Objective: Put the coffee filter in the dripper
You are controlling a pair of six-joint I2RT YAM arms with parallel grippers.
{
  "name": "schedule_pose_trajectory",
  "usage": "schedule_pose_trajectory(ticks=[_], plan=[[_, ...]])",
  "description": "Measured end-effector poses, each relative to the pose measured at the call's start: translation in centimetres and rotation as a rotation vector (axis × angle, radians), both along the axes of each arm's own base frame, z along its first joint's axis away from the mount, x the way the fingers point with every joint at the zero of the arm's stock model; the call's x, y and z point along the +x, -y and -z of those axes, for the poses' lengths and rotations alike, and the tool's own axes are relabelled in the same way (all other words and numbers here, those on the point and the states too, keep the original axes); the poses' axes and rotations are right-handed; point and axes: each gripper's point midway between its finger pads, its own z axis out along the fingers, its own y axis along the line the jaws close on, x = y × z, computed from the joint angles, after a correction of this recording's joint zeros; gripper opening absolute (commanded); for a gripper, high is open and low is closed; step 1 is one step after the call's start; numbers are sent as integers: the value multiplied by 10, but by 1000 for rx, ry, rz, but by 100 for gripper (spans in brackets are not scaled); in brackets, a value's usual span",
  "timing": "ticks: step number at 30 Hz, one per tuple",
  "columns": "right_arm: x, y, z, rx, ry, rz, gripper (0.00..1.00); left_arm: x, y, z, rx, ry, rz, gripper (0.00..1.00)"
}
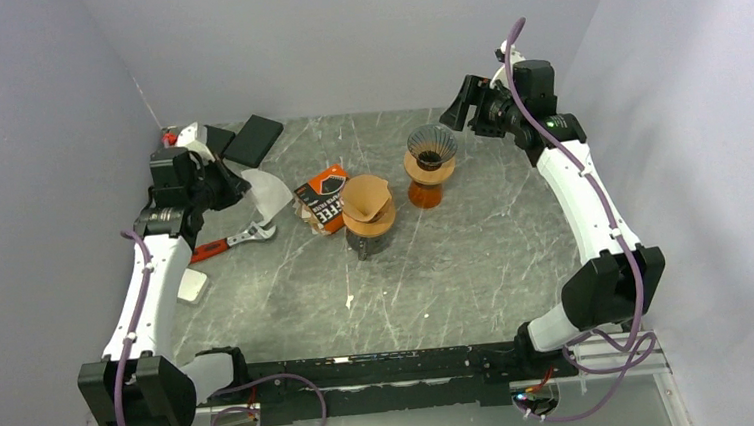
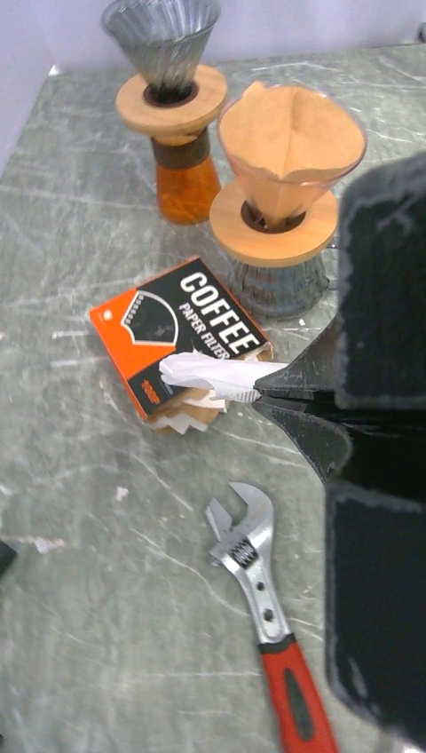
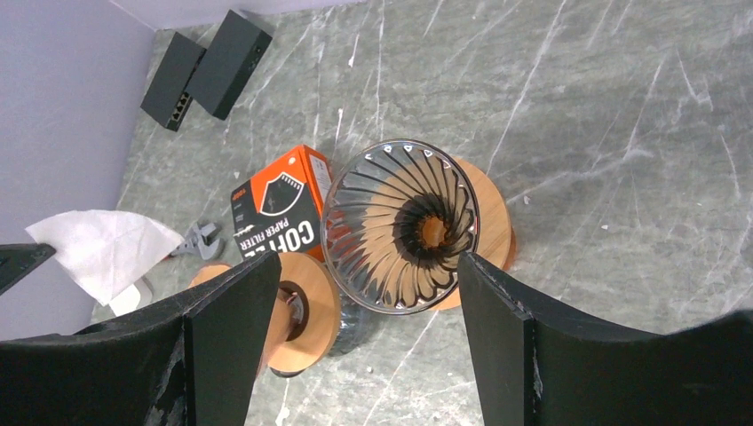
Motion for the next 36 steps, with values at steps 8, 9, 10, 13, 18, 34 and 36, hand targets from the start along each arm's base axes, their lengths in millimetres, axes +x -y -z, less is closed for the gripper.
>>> schedule_pose_trajectory(ticks=[8,9,10,13,18,34,36], plan=[[-2,-6,-4,20,16,-34,87,22,32,-38,-44,165,223,0],[-3,-7,-5,26,19,-44,88,25,37,-44,-55,189,254,0],[-4,-9,-6,31,22,-51,88,27,41,-49,-63,210,279,0],[-7,-15,-15,56,48,-89,91,35,53,-70,-83,291,368,0],[-12,-27,-30,93,96,-168,98,40,77,-115,-71,470,528,0],[-43,-69,-77,241,239,-498,99,-22,174,-149,256,1071,1134,0],[-49,-73,-82,257,250,-541,99,-27,177,-145,300,1147,1175,0]])
